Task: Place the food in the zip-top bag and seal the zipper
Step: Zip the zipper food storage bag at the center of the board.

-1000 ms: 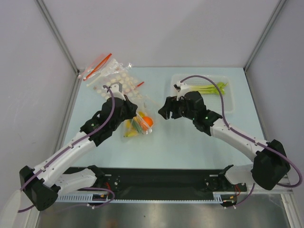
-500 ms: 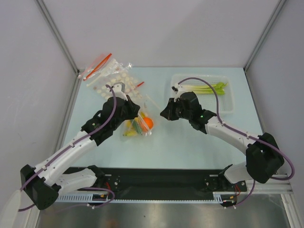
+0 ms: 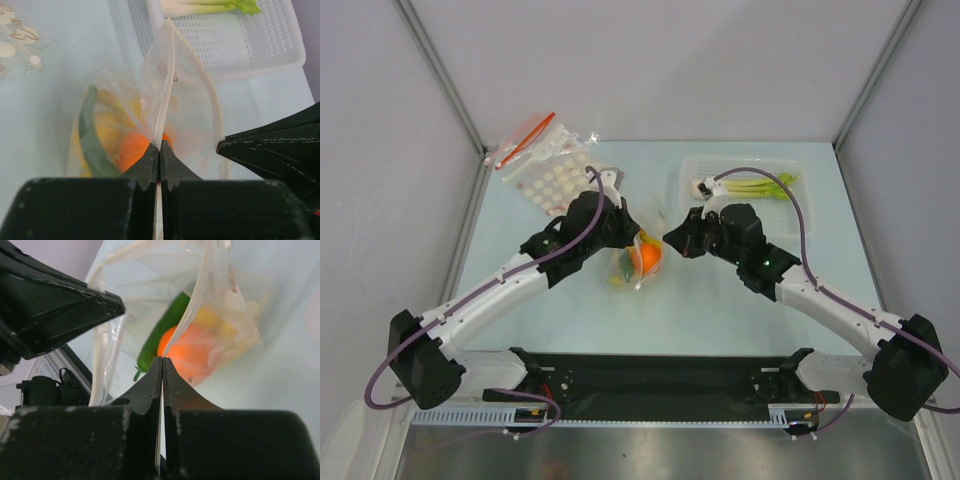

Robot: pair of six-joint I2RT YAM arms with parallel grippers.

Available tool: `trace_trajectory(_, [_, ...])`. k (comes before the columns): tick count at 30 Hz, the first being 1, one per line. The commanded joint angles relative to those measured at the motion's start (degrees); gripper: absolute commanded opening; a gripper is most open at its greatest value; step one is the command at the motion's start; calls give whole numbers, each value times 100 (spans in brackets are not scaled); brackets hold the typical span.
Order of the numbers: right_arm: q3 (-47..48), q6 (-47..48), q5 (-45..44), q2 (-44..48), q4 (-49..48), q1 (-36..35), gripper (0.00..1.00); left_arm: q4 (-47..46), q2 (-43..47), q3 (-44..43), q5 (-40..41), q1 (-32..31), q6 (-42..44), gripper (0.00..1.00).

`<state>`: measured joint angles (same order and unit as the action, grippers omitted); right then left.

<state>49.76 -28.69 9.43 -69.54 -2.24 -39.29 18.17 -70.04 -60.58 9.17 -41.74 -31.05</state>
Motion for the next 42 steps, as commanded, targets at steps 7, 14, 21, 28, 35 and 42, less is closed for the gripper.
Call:
trace_trajectory(7, [-186, 100, -240, 520, -611, -79, 0, -296, -212, -578, -608, -643, 854, 11])
trace_trajectory(14, [-563, 30, -714, 1021, -839, -88, 0, -534, -54, -394, -873, -652, 943, 74])
trace_trajectory(21, [-555, -40, -900, 855, -787, -88, 0, -482, 87, -385, -742, -704, 1039, 100])
trace_trajectory(28, [-476, -67, -873, 591, -752, -79, 0, -489, 886, -78, 190, -1222, 1601, 100])
trace_trajectory(35, [-458, -58, -908, 599, -716, -79, 0, -1244, 1774, 1124, 77, -1820, 1961, 100])
trace_trajectory(42, [-449, -76, -855, 538, -734, -79, 0, -1677, 2337, 2163, 532, -2426, 2489, 100])
